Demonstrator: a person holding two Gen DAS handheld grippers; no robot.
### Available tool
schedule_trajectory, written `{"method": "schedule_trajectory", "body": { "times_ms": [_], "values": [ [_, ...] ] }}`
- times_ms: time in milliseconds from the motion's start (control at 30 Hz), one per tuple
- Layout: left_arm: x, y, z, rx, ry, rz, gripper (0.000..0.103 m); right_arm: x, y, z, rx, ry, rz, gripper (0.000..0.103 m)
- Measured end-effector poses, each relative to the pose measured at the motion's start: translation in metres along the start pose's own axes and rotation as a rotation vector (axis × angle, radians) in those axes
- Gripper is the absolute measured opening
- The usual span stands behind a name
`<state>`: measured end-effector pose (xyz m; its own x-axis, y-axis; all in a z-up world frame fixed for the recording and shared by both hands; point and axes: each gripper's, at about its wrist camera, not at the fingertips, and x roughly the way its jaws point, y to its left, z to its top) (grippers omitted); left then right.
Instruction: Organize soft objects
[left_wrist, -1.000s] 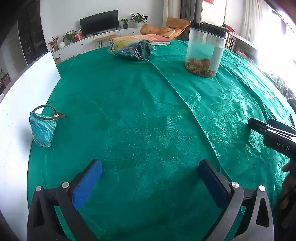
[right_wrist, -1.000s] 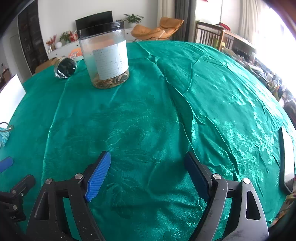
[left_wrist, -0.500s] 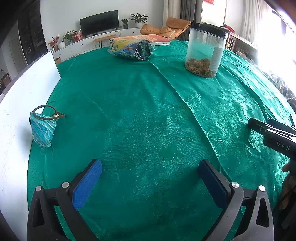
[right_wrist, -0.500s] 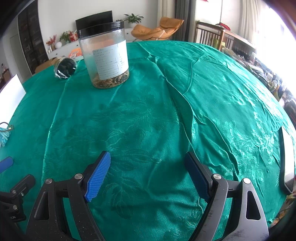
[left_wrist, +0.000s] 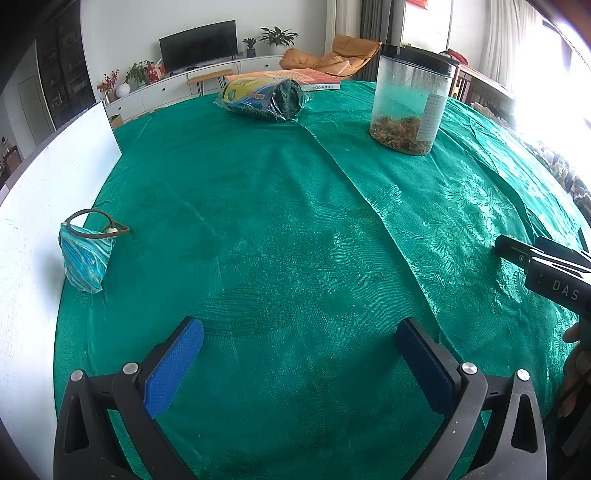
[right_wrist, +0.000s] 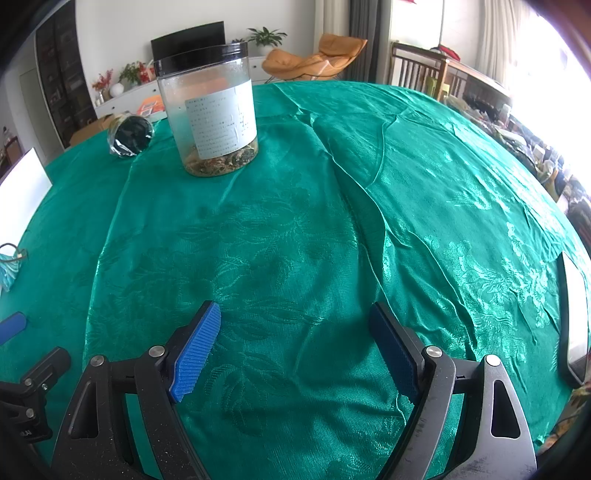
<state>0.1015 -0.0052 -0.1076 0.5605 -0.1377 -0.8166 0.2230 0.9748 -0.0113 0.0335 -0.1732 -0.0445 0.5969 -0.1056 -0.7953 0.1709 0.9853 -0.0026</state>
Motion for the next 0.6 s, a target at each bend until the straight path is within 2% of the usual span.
{"method": "schedule_trajectory", "body": {
  "times_ms": [400,500,567,600],
  "values": [
    [0.000,-0.001,-0.001,0.000,0.001,0.001,0.103,0.000,0.000,0.000,0.000,0.000,0.000,0.085],
    [-0.005,0.004,-0.003,-0.005,0.031,0.006,0.103,0.000,0.000,0.000,0.000,0.000,0.000,0.085],
    [-0.014,0.009,-0.011,-0.020,0.055,0.024,0.103,0.000,0.000,0.000,0.000,0.000,0.000,0.085],
    [-0.021,0.015,-0.015,-0.040,0.041,0.044,0.103,0.000,0.000,0.000,0.000,0.000,0.000,0.085]
  ]
}}
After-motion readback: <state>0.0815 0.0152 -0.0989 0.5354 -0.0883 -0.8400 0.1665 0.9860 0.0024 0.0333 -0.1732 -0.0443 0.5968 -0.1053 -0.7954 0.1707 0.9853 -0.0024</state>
